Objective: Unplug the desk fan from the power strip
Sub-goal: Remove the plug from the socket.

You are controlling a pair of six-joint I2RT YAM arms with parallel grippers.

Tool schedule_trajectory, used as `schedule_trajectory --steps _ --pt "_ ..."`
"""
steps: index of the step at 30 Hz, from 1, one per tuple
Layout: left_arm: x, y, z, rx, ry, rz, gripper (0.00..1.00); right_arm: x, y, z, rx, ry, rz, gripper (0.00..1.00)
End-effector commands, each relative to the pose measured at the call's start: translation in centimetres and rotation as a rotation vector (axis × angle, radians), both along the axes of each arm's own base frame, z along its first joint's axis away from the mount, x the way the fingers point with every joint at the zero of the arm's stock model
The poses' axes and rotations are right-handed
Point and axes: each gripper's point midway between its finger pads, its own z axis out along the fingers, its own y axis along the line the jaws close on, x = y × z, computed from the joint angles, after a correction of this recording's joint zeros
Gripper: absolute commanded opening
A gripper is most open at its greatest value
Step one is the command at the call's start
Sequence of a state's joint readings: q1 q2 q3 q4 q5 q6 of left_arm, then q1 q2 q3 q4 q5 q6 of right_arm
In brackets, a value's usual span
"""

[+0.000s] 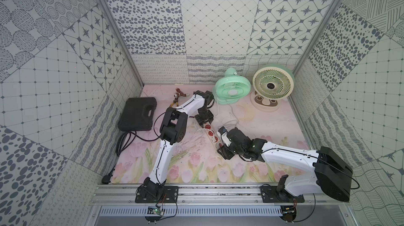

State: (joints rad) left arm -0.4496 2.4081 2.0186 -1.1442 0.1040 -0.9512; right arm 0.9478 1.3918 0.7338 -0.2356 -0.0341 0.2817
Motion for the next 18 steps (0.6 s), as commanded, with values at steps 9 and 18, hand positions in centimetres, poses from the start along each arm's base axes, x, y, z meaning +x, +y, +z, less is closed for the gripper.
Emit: schedule_trajectory --steps 9,18 --pt "-2.7 2.4 -3.0 0.128 0.136 0.052 0.00 2.9 2.8 0.2 -0.001 -0.048 -0.030 0.47" --pt "-2.6 2.4 -3.0 0.125 0.130 0.044 0.00 3.7 2.5 -0.6 -0.036 -0.057 -0.066 0.38"
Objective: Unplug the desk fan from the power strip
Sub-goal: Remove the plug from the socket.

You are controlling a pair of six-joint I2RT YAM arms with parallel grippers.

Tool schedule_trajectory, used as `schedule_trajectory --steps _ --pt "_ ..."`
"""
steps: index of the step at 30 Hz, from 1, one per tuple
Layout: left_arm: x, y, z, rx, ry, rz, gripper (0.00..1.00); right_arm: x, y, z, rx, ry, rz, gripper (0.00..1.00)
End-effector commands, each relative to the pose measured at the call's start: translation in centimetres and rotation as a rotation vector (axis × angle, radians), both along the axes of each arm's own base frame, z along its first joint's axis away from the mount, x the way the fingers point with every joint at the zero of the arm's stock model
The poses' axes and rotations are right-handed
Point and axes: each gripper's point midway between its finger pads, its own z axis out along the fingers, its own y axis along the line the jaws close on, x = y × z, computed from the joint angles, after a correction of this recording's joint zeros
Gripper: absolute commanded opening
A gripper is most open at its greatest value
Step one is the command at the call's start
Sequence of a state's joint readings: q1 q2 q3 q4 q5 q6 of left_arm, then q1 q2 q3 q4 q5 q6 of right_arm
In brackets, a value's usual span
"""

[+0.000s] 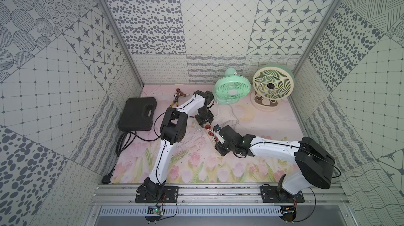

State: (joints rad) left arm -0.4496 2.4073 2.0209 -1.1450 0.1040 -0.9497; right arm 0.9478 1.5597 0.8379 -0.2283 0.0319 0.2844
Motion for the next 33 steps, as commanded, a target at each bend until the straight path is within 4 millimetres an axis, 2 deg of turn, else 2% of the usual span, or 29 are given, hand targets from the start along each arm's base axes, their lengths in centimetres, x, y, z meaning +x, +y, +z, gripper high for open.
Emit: schedule_trajectory --steps 1,9,19,33 --pt "-2.6 2.4 -3.1 0.126 0.130 0.046 0.00 1.4 1.0 1.2 0.035 -0.055 -0.026 0.37" --pt "-2.7 2.3 -3.4 0.123 0.134 0.042 0.00 1.8 1.4 1.2 0.027 -0.062 -0.020 0.27" --pt "-2.7 2.3 -3.4 0.126 0.134 0.042 0.00 1.4 1.7 0.9 -0.005 -0.091 0.030 0.00" --pt "-2.7 2.3 -3.6 0.125 0.137 0.045 0.00 -0.2 3.2 0.8 -0.134 -0.260 0.120 0.00"
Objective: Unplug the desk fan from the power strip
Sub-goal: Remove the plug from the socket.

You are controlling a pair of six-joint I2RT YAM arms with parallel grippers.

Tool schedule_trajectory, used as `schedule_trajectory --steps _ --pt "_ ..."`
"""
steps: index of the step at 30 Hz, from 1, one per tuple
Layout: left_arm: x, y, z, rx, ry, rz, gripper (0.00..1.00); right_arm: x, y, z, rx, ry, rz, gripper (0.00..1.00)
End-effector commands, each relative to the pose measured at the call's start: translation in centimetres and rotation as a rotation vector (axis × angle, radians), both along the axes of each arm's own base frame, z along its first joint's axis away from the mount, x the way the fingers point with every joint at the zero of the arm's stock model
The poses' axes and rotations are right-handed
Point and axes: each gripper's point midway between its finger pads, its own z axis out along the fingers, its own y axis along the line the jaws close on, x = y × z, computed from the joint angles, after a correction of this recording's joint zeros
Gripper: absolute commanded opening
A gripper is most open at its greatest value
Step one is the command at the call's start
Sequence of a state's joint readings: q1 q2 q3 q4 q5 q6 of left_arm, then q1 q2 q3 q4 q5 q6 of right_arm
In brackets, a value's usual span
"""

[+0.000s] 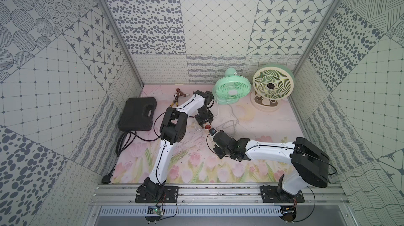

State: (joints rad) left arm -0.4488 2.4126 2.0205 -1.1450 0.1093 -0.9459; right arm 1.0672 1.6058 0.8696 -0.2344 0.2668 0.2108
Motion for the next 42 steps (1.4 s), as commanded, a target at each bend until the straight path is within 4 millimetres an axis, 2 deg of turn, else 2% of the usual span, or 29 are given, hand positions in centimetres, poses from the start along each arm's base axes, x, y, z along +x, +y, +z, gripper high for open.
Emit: schedule_trajectory --steps 1,12,19,24,33,42 --pt "-2.6 2.3 -3.3 0.129 0.129 0.046 0.00 0.0 2.3 1.0 0.012 -0.076 0.078 0.00" --pt "-2.7 2.5 -3.3 0.137 0.133 0.043 0.00 0.6 1.8 1.0 0.083 -0.025 -0.006 0.00" --pt "-2.8 2.5 -3.4 0.132 0.135 0.038 0.00 1.8 0.1 1.6 0.254 0.093 -0.121 0.00" --pt "-2.7 2.5 -3.3 0.132 0.131 0.032 0.00 1.9 -0.2 1.8 0.362 0.179 -0.150 0.00" --pt "-2.7 2.5 -3.3 0.131 0.131 0.034 0.00 1.6 -0.5 1.4 0.336 0.171 -0.147 0.00" --pt "-2.6 2.5 -3.2 0.132 0.128 0.039 0.00 0.4 0.6 0.9 0.197 0.033 -0.052 0.00"
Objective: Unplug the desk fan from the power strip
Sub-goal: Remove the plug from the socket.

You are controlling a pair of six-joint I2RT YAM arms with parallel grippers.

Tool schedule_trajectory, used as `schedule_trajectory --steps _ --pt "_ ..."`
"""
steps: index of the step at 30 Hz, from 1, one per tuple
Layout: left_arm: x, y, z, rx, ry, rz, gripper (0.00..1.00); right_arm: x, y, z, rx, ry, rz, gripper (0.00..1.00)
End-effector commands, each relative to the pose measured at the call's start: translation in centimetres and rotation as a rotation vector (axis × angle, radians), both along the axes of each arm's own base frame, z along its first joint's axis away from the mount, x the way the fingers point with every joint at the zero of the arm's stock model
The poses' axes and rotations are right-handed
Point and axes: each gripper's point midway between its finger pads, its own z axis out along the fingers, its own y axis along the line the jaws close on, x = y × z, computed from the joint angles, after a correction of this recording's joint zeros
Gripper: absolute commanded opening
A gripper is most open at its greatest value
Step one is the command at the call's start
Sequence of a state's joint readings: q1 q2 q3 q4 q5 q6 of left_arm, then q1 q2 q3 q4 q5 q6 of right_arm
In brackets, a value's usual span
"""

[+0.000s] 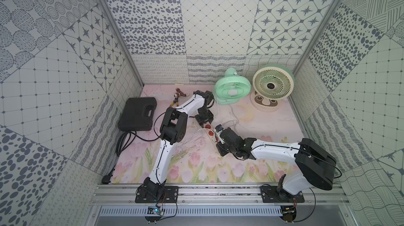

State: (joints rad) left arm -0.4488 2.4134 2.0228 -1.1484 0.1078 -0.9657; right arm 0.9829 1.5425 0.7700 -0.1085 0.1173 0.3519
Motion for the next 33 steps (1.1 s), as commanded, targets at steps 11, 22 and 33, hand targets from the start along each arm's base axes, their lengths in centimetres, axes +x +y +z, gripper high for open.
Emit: schedule_trajectory --steps 11,22,33 --pt "-2.5 2.5 -3.4 0.132 0.124 0.020 0.00 -1.0 2.6 0.9 -0.164 -0.236 0.124 0.00" --pt "-2.6 2.5 -3.5 0.132 0.131 0.020 0.00 -0.9 2.8 1.1 -0.124 -0.211 0.092 0.00" --pt "-2.6 2.6 -3.3 0.135 0.125 0.013 0.00 0.7 0.5 2.1 0.140 -0.027 -0.049 0.00"
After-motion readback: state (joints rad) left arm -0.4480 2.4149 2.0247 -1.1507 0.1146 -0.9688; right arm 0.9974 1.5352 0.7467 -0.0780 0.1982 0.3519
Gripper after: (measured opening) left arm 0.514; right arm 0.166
